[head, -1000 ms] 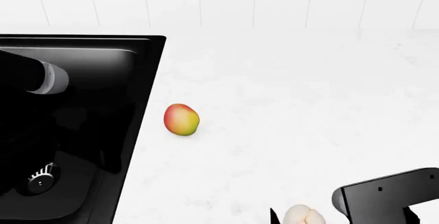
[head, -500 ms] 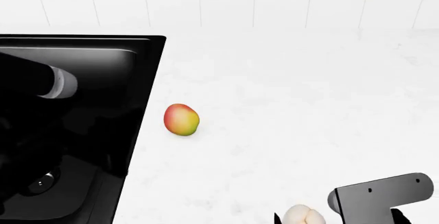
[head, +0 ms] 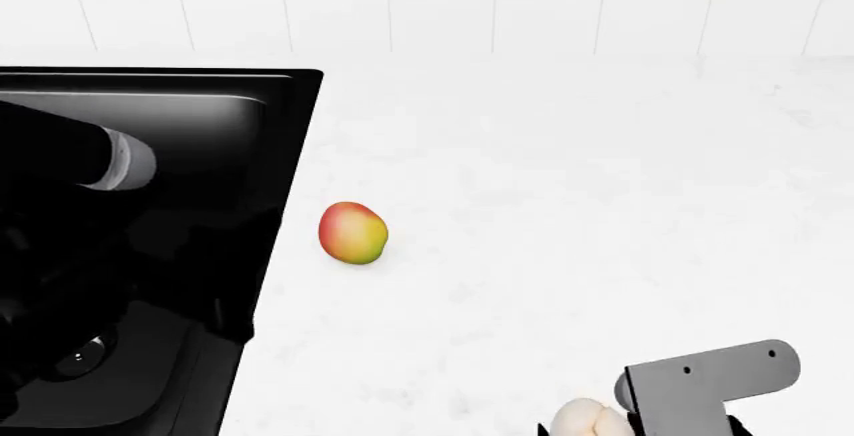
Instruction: There is a mixed pile of frozen fruits and vegetables on the counter. Locate all the frozen vegetables and place the items in a bowl on the counter. Take all the frozen fruits and defrost them in a running sink.
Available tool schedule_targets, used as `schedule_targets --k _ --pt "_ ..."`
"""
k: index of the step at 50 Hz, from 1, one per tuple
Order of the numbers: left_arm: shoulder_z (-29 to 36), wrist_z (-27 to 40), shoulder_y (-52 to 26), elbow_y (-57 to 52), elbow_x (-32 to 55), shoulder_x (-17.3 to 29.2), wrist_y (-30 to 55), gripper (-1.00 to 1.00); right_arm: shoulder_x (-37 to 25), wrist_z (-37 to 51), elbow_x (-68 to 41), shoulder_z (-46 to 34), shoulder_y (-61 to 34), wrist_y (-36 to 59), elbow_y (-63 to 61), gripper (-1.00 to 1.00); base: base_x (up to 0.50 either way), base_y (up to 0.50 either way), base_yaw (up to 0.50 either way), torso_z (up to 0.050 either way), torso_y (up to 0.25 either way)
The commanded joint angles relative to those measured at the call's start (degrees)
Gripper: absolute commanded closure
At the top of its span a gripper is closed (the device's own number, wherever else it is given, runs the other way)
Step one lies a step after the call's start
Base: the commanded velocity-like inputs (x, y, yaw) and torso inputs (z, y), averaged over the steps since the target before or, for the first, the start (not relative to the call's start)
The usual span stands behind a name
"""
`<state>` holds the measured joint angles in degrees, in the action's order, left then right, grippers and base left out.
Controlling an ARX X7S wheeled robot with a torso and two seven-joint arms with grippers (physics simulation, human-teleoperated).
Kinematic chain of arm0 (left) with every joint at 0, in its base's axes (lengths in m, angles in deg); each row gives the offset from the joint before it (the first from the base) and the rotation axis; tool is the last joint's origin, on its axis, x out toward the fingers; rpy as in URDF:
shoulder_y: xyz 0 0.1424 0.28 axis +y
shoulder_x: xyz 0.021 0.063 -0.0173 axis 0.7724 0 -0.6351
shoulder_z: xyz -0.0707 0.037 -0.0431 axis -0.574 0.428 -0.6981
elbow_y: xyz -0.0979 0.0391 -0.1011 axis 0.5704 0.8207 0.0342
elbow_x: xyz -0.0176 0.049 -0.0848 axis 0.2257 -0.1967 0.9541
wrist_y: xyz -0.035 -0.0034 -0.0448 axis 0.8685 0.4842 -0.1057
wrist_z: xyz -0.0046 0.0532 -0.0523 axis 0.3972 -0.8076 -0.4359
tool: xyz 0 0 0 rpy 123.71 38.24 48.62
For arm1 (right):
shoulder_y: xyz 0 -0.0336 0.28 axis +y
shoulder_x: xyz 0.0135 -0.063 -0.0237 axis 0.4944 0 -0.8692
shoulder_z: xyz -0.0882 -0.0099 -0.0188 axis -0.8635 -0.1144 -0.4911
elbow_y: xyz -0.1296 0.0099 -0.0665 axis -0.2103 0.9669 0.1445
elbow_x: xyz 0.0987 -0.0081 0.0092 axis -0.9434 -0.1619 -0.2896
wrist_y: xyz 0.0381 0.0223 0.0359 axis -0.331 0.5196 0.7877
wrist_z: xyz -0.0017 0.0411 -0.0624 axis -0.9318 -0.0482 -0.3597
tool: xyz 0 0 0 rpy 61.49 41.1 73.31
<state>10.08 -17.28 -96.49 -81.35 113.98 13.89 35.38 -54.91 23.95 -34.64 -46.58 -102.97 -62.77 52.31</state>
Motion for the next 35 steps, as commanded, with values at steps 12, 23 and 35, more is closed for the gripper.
schedule_targets --k 12,23,35 --pt "3.9 -5.1 -5.5 7.6 -3.2 -4.7 1.6 -1.00 -4.3 2.7 -2.5 3.3 -3.1 -1.4 -6.3 1.00 0.00 0.00 0.00 0.000 0.000" --pt "9.1 -14.0 -9.5 20.9 -11.6 -11.9 0.5 -1.00 -6.7 2.8 -2.8 4.2 -2.0 -3.5 -8.2 1.00 0.00 0.00 0.00 0.000 0.000" --pt "12.4 -23.8 -14.0 36.5 -16.6 -17.6 -1.1 -1.00 -6.9 2.1 -2.8 4.5 -1.5 -4.4 -7.8 1.00 0.00 0.00 0.00 0.000 0.000"
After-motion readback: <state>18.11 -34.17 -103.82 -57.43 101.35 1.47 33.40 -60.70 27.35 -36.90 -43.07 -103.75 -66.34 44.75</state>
